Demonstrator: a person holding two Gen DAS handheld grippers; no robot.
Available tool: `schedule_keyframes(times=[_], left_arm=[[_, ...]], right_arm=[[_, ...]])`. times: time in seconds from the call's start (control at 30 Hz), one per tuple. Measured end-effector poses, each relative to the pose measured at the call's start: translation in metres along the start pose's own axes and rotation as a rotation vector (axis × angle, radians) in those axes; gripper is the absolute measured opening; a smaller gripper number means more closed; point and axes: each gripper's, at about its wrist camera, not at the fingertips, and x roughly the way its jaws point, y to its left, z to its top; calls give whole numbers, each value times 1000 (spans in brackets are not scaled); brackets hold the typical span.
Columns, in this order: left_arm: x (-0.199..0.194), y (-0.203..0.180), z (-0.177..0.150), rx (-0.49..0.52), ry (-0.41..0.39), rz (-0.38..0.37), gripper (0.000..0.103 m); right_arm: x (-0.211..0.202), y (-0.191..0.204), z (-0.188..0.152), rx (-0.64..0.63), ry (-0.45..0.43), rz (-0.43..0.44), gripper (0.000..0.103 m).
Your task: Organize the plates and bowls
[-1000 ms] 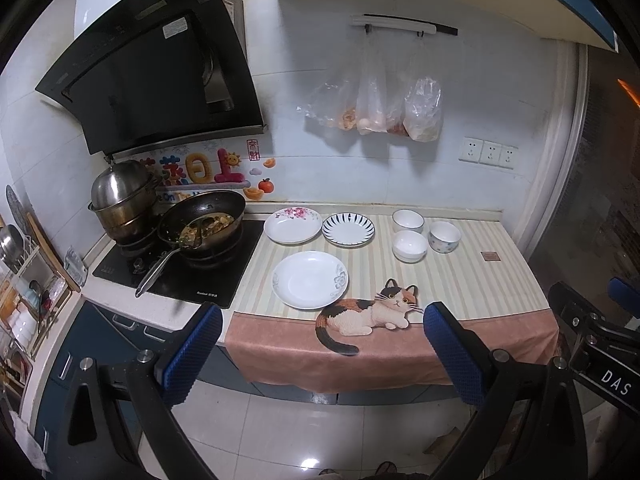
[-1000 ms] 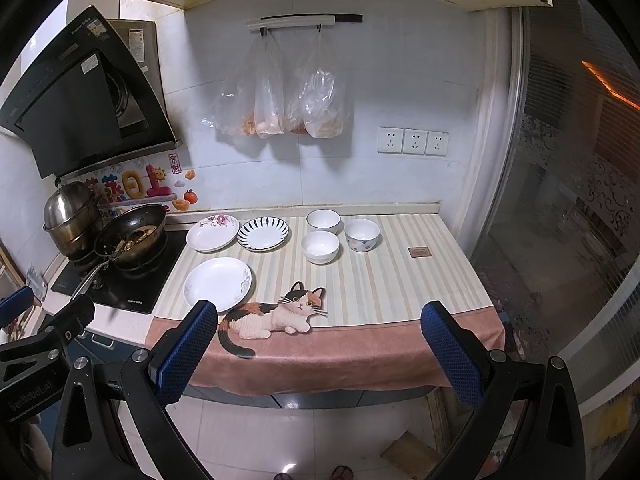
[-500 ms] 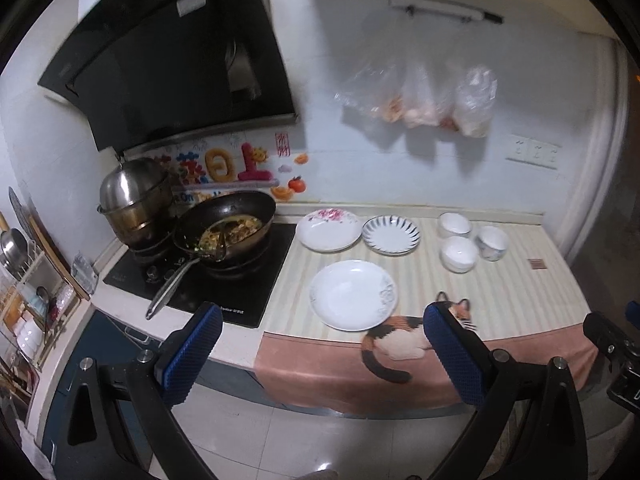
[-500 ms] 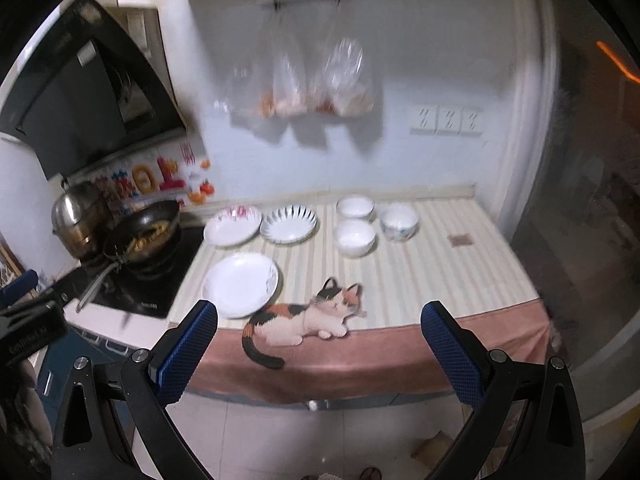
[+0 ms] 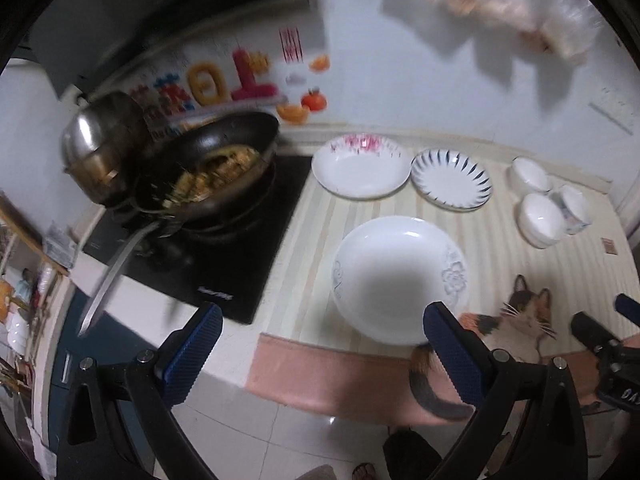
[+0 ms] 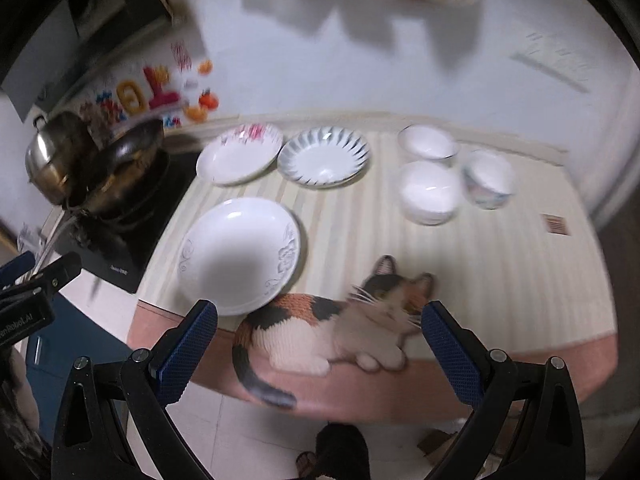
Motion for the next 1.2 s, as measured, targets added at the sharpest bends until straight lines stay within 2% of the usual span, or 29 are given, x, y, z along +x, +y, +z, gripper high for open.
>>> schedule_keyframes(times=[0.17, 0.37, 0.47, 0.53, 0.57, 0.63, 0.7, 0.8, 0.93, 1.2], left_arm=[[84, -5, 21, -16, 138, -16, 102], [163, -5, 30, -35, 278, -36, 98], [193, -3, 28, -37, 344, -66, 90], [208, -7, 27, -32, 379, -80, 90], [214, -8, 26, -24, 394, -99, 90], [223, -8, 23, -18, 424, -108, 81], [229, -8, 21, -20, 446, -137, 66], [234, -4, 18, -39, 462, -179, 53], [234, 0, 18, -47, 456, -196, 49], [227, 10, 16, -52, 438, -188, 45]], right_arm=[[111, 0, 32, -26, 114, 71, 103], [200, -2, 54, -20, 210, 121, 101], [225, 0, 56, -3, 254, 150, 95], [247, -1, 56, 21, 300, 178, 85], [249, -1, 55, 32, 315, 189, 82], [264, -4, 53, 60, 353, 210, 73], [273, -5, 53, 80, 367, 238, 66], [283, -2, 53, 82, 385, 272, 50], [289, 7, 53, 64, 399, 298, 28], [288, 9, 53, 51, 390, 294, 27]])
